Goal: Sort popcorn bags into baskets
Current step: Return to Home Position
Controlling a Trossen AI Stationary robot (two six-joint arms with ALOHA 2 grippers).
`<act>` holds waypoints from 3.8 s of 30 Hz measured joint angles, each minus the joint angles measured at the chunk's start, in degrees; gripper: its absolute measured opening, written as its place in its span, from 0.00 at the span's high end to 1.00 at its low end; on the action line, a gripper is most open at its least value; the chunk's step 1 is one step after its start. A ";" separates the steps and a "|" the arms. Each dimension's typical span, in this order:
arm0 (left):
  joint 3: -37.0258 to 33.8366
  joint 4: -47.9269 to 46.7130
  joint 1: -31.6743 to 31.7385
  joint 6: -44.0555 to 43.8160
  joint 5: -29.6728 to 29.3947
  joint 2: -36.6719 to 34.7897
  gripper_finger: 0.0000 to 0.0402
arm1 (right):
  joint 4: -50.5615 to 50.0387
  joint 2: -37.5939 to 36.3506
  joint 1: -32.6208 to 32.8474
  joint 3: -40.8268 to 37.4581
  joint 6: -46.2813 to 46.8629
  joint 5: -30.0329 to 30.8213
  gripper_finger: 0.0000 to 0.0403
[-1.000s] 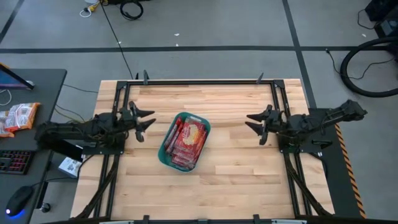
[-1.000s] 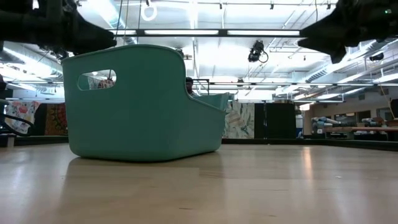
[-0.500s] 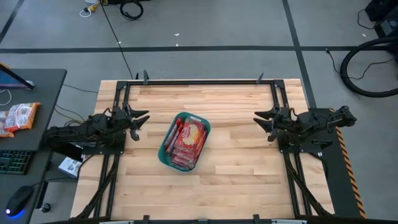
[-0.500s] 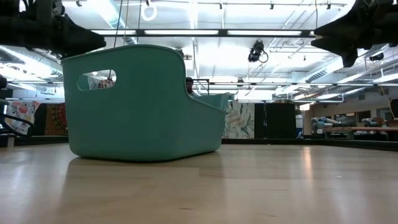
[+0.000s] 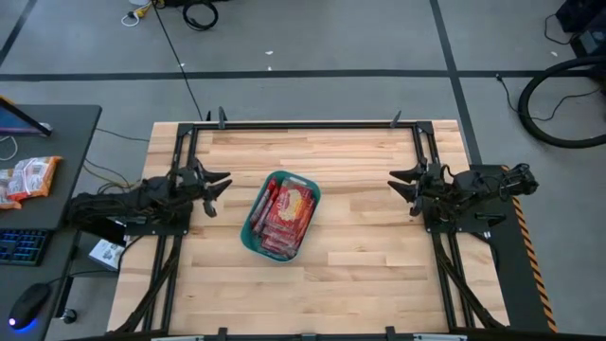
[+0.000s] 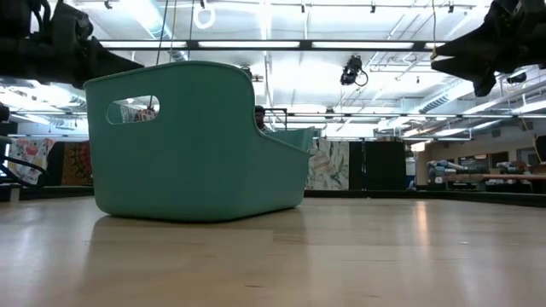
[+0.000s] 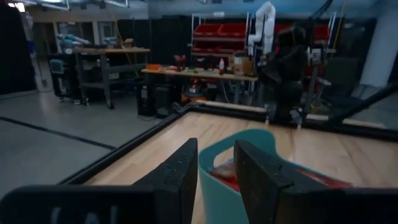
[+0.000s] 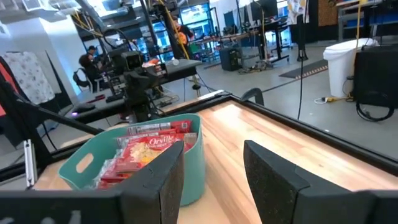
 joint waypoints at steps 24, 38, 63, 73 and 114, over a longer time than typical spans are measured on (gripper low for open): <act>-2.57 2.44 0.00 -1.31 16.84 0.04 0.73 | 16.15 0.48 -0.02 -11.47 -0.68 -2.78 0.58; -2.62 1.55 0.00 -1.60 24.27 0.07 0.73 | 15.91 0.52 -0.02 -11.47 -2.89 -5.33 0.58; -2.62 -0.86 -0.50 5.25 23.37 5.55 0.73 | 16.08 1.40 -0.04 -11.47 -10.14 -4.68 0.58; -2.68 3.57 -0.50 5.66 22.57 9.63 0.73 | 16.08 1.40 -0.04 -11.47 -10.36 -4.66 0.58; -2.68 4.55 -0.50 -1.19 21.13 9.40 0.73 | 16.08 1.40 -0.04 -11.47 -10.36 -4.57 0.57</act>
